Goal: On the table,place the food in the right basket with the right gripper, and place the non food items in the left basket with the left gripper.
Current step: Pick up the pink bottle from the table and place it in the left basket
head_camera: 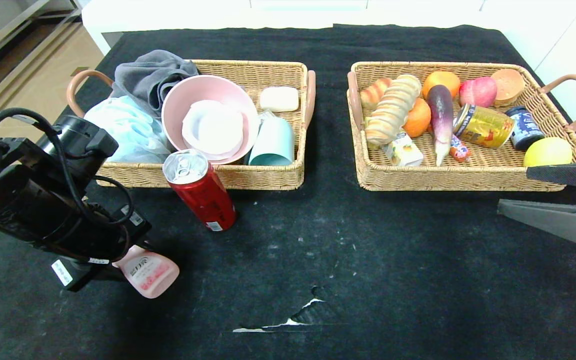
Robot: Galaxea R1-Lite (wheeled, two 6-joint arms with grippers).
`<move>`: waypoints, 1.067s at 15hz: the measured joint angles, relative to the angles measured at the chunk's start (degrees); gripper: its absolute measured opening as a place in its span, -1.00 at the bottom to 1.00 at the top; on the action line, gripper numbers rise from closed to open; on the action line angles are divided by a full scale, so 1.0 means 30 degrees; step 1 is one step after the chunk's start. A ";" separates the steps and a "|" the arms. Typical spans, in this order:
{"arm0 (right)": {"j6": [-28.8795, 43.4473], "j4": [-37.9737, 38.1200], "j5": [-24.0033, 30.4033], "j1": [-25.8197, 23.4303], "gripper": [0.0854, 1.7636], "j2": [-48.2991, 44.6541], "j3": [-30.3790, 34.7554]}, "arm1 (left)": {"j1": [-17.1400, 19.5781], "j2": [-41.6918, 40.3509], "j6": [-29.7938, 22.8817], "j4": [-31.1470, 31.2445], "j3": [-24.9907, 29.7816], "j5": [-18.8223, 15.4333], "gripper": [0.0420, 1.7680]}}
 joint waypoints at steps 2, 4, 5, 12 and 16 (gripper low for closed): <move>0.0000 0.0000 0.0004 0.0000 0.94 0.0000 0.0000 | 0.0000 -0.0118 0.0020 0.0069 -0.0219 0.0028 -0.10; 0.0000 0.0000 0.0000 0.0000 0.94 0.0000 0.0000 | -0.0024 -0.0398 0.0110 0.0134 -0.0496 0.0053 -0.10; 0.0000 0.0000 0.0000 0.0000 0.94 0.0000 0.0000 | -0.0061 -0.0605 0.0167 0.0293 -0.0772 0.0098 -0.10; 0.0004 0.0000 0.0000 0.0037 0.94 0.0000 0.0000 | -0.0110 -0.1967 0.2840 0.1800 -0.4401 0.0293 -0.10; 0.0000 0.0000 -0.0008 0.0033 0.94 0.0000 0.0000 | -0.0073 -0.2215 0.5571 0.1890 -0.7022 0.0349 -0.10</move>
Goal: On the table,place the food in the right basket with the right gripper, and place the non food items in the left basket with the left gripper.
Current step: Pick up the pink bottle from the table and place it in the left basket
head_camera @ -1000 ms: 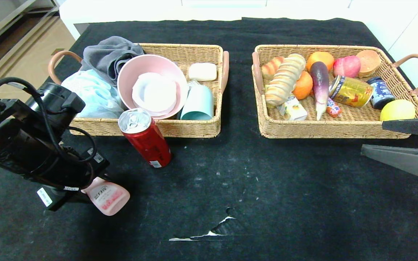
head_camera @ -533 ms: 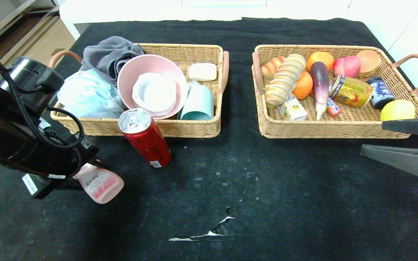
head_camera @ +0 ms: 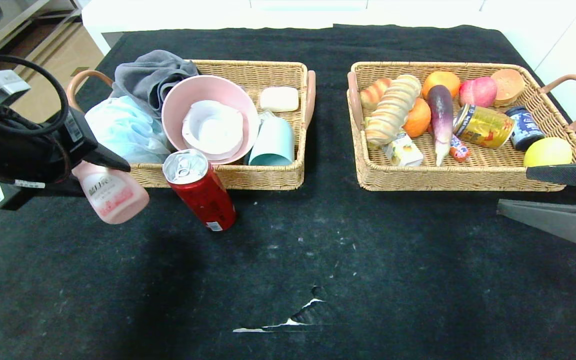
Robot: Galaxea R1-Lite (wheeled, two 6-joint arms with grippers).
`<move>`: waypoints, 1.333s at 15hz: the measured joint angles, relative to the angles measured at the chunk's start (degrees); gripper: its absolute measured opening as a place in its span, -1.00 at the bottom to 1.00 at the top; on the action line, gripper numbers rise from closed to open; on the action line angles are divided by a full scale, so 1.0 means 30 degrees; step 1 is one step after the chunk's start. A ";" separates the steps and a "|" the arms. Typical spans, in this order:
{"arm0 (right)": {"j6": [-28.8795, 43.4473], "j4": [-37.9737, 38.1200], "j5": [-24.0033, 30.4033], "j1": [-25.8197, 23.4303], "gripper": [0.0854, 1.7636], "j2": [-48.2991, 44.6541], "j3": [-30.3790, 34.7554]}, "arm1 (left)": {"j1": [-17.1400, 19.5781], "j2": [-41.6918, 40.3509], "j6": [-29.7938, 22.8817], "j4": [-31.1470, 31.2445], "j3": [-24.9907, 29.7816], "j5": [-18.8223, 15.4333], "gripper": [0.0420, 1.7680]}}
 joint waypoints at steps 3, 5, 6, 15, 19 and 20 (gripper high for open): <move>0.0000 0.0000 0.0012 0.0000 0.94 0.0000 0.0000 | 0.0049 0.0073 0.2011 -0.0439 -0.1634 0.0008 -0.10; 0.0004 0.0008 0.0008 0.0000 0.94 0.0000 0.0000 | 0.0130 0.0191 0.3726 -0.2056 -0.2223 0.0065 -0.10; 0.0000 0.0000 0.0020 0.0004 0.94 0.0008 0.0012 | 0.0158 0.0248 0.4576 -0.2946 -0.2349 0.0098 -0.10; -0.0008 0.0000 0.0012 -0.0061 0.94 0.0089 0.0000 | 0.0305 0.1609 1.0492 -1.0309 -0.2458 -0.0020 -0.10; -0.0016 -0.0012 0.0012 -0.0110 0.94 0.0175 -0.0024 | 0.0508 0.2710 1.2642 -1.3820 -0.2462 -0.0028 -0.10; -0.0024 -0.0008 0.0008 -0.0126 0.94 0.0191 -0.0024 | 0.0675 0.3088 1.3377 -1.4661 -0.2462 -0.0041 -0.10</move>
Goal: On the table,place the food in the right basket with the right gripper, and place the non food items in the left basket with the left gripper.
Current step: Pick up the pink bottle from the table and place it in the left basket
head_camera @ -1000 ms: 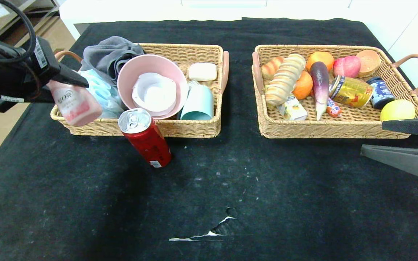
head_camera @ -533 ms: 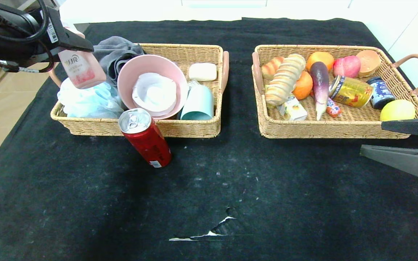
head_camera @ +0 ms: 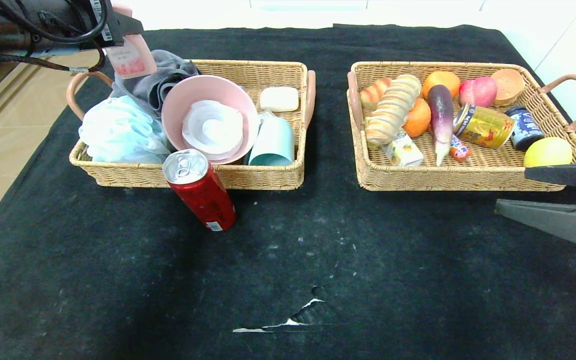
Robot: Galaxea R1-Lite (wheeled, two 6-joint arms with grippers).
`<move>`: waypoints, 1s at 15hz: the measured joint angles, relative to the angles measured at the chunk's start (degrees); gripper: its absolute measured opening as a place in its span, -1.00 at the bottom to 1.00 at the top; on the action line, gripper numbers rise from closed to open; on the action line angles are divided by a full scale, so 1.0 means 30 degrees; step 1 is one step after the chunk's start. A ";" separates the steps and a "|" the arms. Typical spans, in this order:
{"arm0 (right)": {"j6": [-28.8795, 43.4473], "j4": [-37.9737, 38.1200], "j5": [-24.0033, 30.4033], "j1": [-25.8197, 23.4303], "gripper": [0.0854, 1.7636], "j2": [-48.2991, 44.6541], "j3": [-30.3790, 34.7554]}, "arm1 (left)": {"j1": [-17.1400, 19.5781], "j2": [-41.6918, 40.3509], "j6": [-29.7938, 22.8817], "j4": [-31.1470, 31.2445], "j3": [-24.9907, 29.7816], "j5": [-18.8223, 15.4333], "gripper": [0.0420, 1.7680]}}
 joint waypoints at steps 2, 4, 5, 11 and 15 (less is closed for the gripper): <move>0.0008 -0.0004 0.0004 -0.0012 0.94 0.0020 -0.0004 | 0.0520 0.0687 0.1499 -0.0866 0.0020 -0.0045 -0.10; 0.0000 -0.0033 0.0000 -0.0020 0.94 0.0057 -0.0004 | 0.0947 0.1292 0.2101 -0.1012 0.0020 -0.0118 -0.10; 0.0008 -0.0033 0.0000 -0.0028 0.94 0.0093 -0.0004 | 0.1000 0.1479 0.2206 -0.1020 0.0020 -0.0146 -0.10; 0.0000 -0.0028 -0.0008 -0.0020 0.94 0.0219 -0.0028 | 0.1036 0.1873 0.2576 -0.0947 -0.0008 -0.0821 -0.10; -0.0004 -0.0020 0.0000 -0.0020 0.94 0.0240 -0.0028 | 0.1052 0.1865 0.2597 -0.0894 0.0004 -0.0821 -0.10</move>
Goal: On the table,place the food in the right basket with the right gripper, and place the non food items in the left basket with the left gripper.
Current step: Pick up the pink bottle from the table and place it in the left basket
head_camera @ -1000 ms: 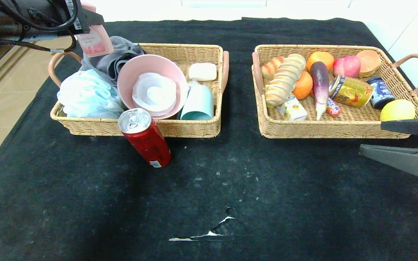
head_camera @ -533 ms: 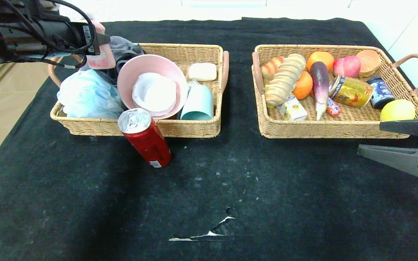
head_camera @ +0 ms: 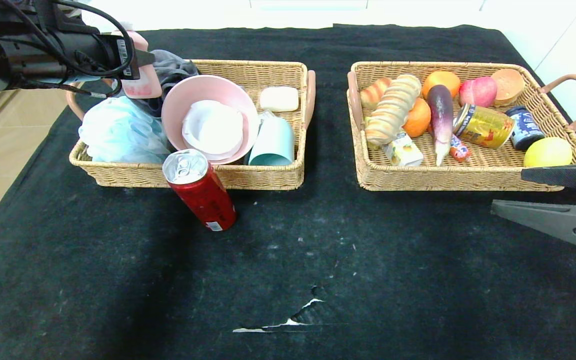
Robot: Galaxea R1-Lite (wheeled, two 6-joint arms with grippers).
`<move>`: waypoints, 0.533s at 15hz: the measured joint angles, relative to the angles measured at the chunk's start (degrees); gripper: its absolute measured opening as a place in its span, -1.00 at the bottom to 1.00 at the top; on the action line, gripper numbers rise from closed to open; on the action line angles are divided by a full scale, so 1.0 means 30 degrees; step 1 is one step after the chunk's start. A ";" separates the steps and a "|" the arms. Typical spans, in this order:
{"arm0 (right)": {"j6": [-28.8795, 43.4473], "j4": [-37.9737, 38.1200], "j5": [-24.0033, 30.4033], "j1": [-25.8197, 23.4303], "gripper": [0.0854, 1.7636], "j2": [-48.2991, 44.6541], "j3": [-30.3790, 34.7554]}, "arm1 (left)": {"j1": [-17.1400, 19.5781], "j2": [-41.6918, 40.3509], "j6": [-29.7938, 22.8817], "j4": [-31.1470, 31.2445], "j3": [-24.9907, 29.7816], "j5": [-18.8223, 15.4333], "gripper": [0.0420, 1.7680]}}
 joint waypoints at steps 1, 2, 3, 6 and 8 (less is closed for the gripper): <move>0.0004 -0.0008 0.0000 0.0000 0.94 0.0000 0.0000 | -0.0024 -0.0004 0.0000 0.0049 0.0008 -0.0020 -0.10; 0.0004 0.0000 0.0000 0.0000 0.94 0.0000 0.0008 | -0.0037 -0.0012 0.0000 0.0057 0.0000 -0.0028 -0.10; 0.0000 0.0000 0.0000 0.0000 0.94 -0.0008 0.0008 | -0.0061 -0.0028 0.0008 0.0057 0.0000 -0.0065 -0.10; 0.0004 0.0000 -0.0008 0.0000 0.94 -0.0020 0.0000 | -0.0098 -0.0085 -0.0012 0.0110 0.0053 -0.0349 0.02; 0.0004 0.0000 0.0000 0.0000 0.94 -0.0020 -0.0008 | -0.0106 -0.0146 -0.0020 0.0154 0.0061 -0.0394 0.23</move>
